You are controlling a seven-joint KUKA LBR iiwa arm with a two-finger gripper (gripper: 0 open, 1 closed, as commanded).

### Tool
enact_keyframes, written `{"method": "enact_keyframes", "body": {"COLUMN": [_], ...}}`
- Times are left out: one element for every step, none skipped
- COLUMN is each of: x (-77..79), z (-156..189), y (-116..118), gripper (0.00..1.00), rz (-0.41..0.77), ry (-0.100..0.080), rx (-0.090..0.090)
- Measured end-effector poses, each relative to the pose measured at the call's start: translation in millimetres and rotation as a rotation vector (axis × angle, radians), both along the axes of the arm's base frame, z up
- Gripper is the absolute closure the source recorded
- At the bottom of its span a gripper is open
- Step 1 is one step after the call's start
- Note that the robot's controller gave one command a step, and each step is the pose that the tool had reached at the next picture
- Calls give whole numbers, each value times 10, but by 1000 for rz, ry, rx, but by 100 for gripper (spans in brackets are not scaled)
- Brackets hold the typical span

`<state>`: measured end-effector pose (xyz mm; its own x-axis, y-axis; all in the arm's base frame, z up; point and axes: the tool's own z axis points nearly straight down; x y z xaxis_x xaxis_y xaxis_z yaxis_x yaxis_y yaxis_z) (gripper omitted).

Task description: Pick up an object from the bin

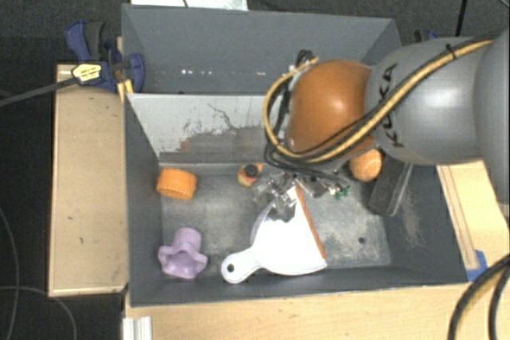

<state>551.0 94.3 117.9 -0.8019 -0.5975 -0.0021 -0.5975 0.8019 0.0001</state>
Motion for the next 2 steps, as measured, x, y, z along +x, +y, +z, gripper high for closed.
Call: {"method": "enact_keyframes", "body": {"x": [-10, -8], "z": [176, 379], "y": [-1, 0], "gripper": [100, 100], "rz": [-1, -1], "ry": [4, 2], "rx": [-1, 0]}}
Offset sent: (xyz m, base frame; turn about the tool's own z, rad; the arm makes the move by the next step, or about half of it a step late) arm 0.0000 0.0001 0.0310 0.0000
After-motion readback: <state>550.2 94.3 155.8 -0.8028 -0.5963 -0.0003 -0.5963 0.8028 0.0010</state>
